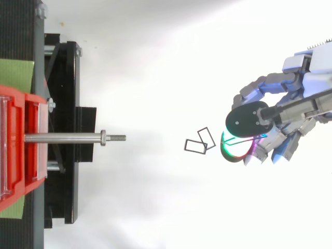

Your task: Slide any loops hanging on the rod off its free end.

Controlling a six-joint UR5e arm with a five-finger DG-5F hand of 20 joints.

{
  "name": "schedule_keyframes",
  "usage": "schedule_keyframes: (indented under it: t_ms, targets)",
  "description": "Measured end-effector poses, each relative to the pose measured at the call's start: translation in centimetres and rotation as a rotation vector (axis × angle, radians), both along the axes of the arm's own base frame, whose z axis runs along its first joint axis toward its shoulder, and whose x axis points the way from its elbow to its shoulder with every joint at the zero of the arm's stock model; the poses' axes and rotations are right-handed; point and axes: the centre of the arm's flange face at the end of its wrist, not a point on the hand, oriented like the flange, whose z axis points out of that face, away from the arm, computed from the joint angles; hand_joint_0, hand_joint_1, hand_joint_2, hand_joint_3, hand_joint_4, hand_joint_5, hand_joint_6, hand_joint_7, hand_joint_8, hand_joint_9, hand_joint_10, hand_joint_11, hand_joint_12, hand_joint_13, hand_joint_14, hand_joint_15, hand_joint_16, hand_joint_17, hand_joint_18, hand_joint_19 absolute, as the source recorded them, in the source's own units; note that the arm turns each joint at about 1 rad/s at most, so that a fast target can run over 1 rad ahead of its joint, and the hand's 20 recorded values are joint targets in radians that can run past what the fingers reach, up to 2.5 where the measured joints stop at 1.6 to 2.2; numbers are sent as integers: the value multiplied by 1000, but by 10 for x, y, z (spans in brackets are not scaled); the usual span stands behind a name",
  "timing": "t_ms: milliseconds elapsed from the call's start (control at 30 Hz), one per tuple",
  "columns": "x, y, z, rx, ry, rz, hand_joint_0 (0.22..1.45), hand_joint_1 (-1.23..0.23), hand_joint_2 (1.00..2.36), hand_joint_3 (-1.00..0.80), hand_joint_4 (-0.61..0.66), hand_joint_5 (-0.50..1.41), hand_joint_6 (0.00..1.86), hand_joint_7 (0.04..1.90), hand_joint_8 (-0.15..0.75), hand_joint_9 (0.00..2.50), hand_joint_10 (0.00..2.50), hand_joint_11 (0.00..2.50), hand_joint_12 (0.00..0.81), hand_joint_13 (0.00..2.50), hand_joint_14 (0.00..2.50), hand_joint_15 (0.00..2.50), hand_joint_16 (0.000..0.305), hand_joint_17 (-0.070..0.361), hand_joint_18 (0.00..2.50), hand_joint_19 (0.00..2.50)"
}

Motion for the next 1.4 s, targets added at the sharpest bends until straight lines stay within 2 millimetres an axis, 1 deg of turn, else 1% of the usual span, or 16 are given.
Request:
schedule_keyframes:
  t_ms: [167,300,667,1133,1400]
  targets:
    - [0,0,0,-3,0,0,582,-652,1012,-358,146,-175,901,1055,312,987,15,494,289,934,8,221,45,100,957,441]
    - [0,0,0,-3,1,1,590,-689,1013,-324,146,-176,899,1074,310,980,15,508,287,933,8,221,44,100,954,435]
    - [0,0,0,-4,1,0,591,-743,1014,-316,147,-182,901,1058,302,962,15,502,285,926,9,228,44,100,952,436]
    - [0,0,0,-2,2,-2,594,-761,1012,-342,152,-183,902,1040,304,959,17,505,283,924,9,228,44,99,954,442]
    - [0,0,0,-2,2,-2,575,-745,1007,-416,162,-183,902,1019,305,967,15,510,286,928,8,224,44,99,960,439]
